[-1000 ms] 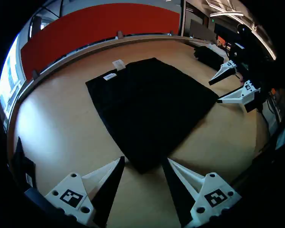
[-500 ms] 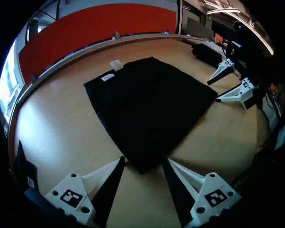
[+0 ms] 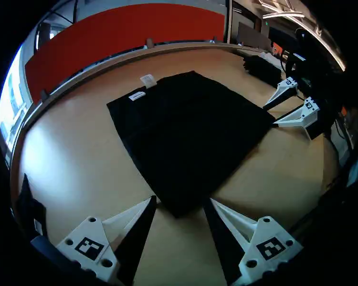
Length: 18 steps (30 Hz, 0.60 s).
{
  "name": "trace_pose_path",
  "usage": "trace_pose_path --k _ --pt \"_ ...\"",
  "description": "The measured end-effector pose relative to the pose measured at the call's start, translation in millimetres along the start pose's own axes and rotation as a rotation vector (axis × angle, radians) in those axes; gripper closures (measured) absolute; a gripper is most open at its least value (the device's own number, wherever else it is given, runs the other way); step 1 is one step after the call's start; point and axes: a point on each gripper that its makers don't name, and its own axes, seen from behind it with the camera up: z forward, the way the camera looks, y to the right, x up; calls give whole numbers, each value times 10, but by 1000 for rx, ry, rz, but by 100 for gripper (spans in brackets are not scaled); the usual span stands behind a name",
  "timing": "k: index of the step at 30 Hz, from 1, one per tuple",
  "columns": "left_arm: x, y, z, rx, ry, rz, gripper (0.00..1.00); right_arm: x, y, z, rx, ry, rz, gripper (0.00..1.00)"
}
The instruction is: Fold towel
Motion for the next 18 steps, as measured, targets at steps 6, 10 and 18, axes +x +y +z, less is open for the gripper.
trace_pose_path --k 6,10,18 --pt "-1 -5 -10 6 4 -8 31 1 -12 6 1 1 0 37" --pt "-5 6 -10 8 0 -13 38 7 -15 16 2 0 0 43" --pt "-6 31 -4 5 -8 -10 54 21 -30 35 8 -1 -5 74"
